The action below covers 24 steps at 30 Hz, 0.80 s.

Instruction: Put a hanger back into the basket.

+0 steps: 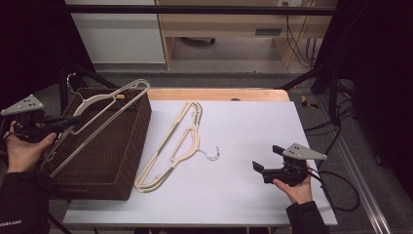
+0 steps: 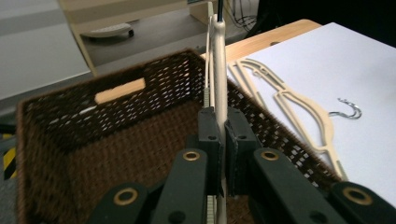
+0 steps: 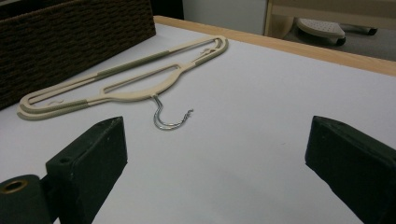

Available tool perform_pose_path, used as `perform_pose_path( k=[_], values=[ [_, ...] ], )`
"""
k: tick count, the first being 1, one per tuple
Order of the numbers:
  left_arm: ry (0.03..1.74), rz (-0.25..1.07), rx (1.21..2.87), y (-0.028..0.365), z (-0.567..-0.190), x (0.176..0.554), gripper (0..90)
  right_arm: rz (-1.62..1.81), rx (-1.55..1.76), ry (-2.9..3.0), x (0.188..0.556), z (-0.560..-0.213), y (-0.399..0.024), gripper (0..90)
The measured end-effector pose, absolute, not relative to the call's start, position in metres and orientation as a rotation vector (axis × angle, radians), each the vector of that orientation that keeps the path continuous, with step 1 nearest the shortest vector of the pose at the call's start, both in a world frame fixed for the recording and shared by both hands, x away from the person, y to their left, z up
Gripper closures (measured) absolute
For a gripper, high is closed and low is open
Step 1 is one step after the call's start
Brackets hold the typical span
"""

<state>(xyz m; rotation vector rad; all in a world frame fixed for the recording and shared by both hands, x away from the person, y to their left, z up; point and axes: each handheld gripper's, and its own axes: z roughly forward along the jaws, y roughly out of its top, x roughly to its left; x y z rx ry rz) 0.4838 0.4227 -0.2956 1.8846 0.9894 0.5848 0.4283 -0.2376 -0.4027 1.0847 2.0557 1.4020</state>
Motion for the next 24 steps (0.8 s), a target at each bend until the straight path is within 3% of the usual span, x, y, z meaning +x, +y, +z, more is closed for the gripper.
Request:
perform_pose_path(
  k=[15, 24],
  values=[
    [1.093, 0.549, 1.888, 0.447, -0.328, 0.489, 86.3, 1.391, 1.082, 2.069, 0.429, -0.405, -0.238, 5.7],
    [1.154, 0.534, 1.967, 0.430, -0.348, 0.503, 86.3, 1.382, 1.088, 2.079, 0.430, -0.407, -0.235, 5.6]
  ],
)
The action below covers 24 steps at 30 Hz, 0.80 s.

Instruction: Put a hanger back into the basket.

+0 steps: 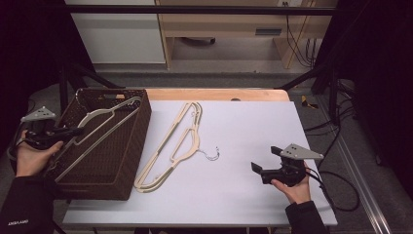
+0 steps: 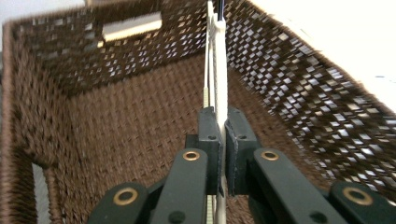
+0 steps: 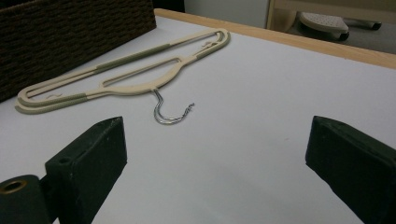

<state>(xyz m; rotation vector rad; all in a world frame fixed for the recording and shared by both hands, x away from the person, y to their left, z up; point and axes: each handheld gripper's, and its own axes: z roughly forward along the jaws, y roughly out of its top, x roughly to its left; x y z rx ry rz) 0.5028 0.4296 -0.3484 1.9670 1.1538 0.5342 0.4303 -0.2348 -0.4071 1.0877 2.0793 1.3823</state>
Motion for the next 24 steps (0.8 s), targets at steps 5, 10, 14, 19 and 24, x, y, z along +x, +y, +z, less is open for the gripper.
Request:
perform_pose_path(
  k=[5, 10, 14, 19, 24],
  values=[
    [1.259, 0.550, 1.982, 0.430, -0.366, 0.509, 85.6, 1.387, 1.086, 2.080, 0.430, -0.407, -0.235, 5.6],
    [1.403, 0.584, 1.976, 0.439, -0.373, 0.511, 82.2, 1.383, 1.087, 2.089, 0.431, -0.408, -0.233, 5.6],
    [1.493, 0.602, 2.016, 0.446, -0.374, 0.511, 76.2, 1.385, 1.083, 2.094, 0.431, -0.409, -0.233, 5.6],
    [1.498, 0.622, 1.948, 0.453, -0.370, 0.501, 72.3, 1.385, 1.084, 2.089, 0.431, -0.409, -0.233, 5.6],
    [1.415, 0.672, 1.875, 0.445, -0.353, 0.484, 60.0, 1.388, 1.087, 2.087, 0.430, -0.408, -0.233, 5.6]
  ],
)
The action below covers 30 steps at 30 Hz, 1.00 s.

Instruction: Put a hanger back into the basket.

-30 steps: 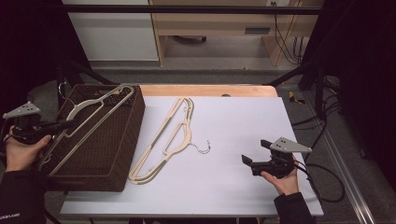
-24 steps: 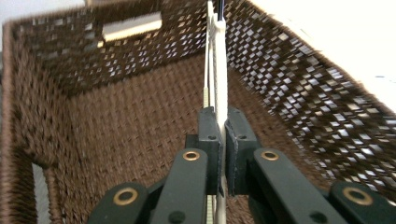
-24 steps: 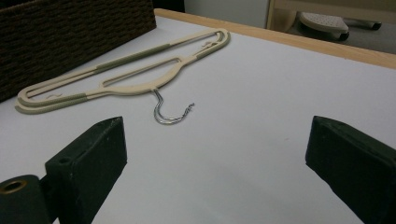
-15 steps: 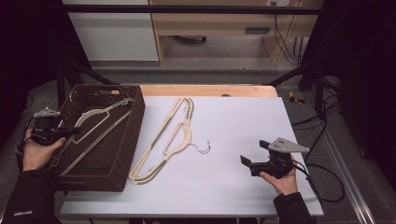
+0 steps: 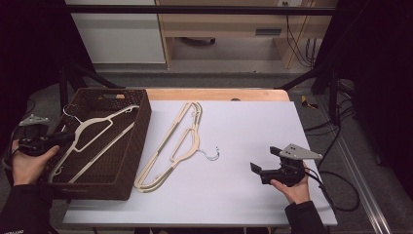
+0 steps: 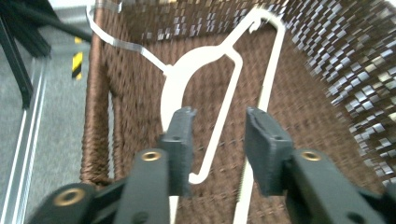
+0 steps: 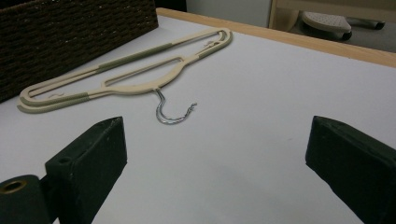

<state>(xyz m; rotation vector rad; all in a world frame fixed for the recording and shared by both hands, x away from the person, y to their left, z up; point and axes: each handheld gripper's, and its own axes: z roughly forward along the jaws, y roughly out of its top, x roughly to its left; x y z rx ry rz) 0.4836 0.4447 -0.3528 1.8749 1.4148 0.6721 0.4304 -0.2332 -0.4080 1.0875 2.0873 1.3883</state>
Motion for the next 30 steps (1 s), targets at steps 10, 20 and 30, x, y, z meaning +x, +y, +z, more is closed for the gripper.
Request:
perform_pose_path(
  k=[10, 20, 30],
  values=[
    [1.158, 0.712, 1.756, 0.393, -0.322, 0.452, 30.4, 1.408, 1.074, 2.068, 0.428, -0.404, -0.234, 5.6],
    [0.959, 0.669, 1.723, 0.322, -0.320, 0.435, 15.0, 1.420, 1.064, 2.059, 0.428, -0.402, -0.232, 5.9],
    [0.863, 0.590, 1.769, 0.268, -0.350, 0.424, 11.3, 1.438, 1.040, 2.058, 0.430, -0.400, -0.225, 6.1]
  ],
)
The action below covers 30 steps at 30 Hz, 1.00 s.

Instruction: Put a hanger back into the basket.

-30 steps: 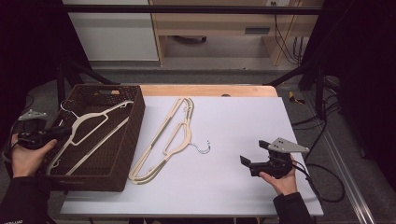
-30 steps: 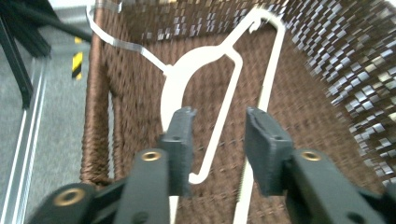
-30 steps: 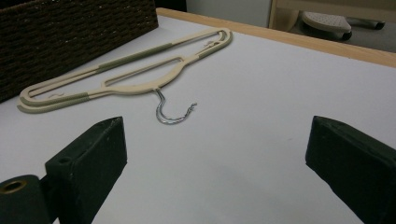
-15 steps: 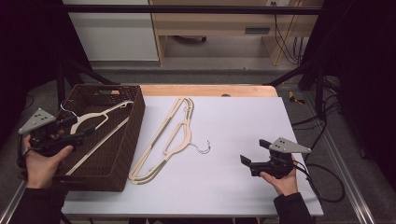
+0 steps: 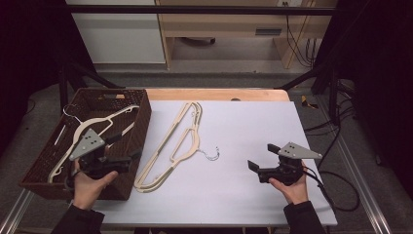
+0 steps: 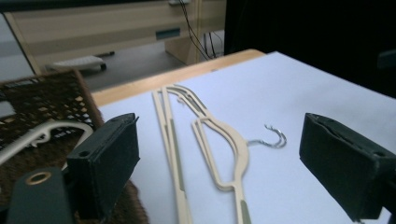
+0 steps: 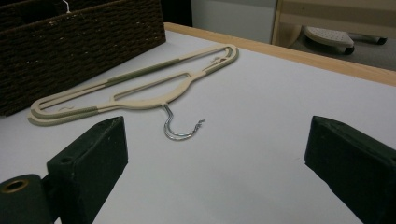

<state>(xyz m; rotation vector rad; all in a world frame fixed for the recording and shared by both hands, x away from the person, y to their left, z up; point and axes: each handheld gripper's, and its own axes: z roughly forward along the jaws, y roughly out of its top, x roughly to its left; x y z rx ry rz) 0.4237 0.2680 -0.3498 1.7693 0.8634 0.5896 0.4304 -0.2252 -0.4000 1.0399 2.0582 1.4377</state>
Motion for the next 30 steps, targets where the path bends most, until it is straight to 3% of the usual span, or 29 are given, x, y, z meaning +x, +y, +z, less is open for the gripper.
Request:
perform_pose_path(
  k=[12, 30],
  values=[
    [0.819, 0.528, 1.811, 0.245, -0.370, 0.419, 10.1, 1.458, 1.026, 2.085, 0.442, -0.399, -0.204, 7.3],
    [0.794, 0.516, 1.841, 0.241, -0.376, 0.419, 9.5, 1.449, 0.940, 2.158, 0.478, -0.398, -0.143, 14.7]
  ],
)
